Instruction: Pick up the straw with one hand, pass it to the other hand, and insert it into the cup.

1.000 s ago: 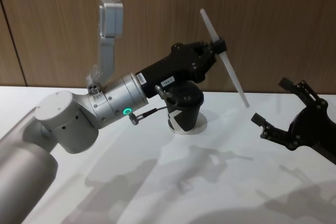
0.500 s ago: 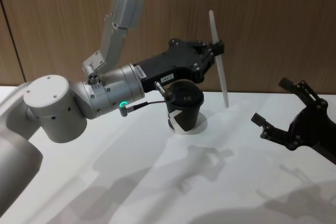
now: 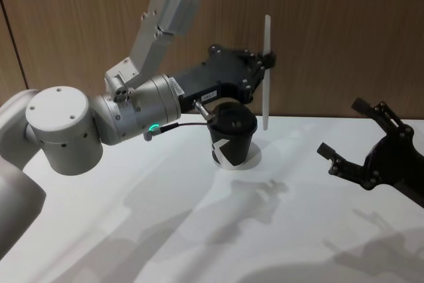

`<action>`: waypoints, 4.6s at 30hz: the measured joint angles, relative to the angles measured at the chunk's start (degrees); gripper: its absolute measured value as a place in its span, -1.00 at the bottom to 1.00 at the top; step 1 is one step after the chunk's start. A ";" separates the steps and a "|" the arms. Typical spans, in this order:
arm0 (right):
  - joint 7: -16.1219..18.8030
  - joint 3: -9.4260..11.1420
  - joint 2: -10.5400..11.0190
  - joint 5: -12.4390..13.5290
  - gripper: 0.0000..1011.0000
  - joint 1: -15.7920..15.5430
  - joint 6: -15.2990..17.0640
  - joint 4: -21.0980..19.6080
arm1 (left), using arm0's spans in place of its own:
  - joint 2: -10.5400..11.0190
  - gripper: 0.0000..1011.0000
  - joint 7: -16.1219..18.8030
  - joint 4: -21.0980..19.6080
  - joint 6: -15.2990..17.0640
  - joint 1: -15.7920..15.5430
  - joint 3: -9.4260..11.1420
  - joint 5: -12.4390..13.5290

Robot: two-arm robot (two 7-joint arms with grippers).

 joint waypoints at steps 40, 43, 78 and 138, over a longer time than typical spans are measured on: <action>0.00 0.00 0.00 0.00 0.98 0.00 0.00 0.00 | -1.27 -0.99 4.26 3.39 -0.28 -1.02 0.51 7.95; 0.00 0.00 0.00 0.00 0.98 0.00 0.00 0.00 | -1.50 -0.99 4.14 3.92 -0.61 -1.15 0.45 8.22; 0.00 0.00 0.00 0.00 0.98 0.00 0.00 0.00 | -2.81 -0.99 2.80 6.13 -0.64 -1.53 -0.32 10.64; -0.05 -0.03 0.01 0.06 0.98 0.04 0.08 -0.01 | -4.29 0.60 1.23 8.58 -0.47 -1.05 -1.94 11.71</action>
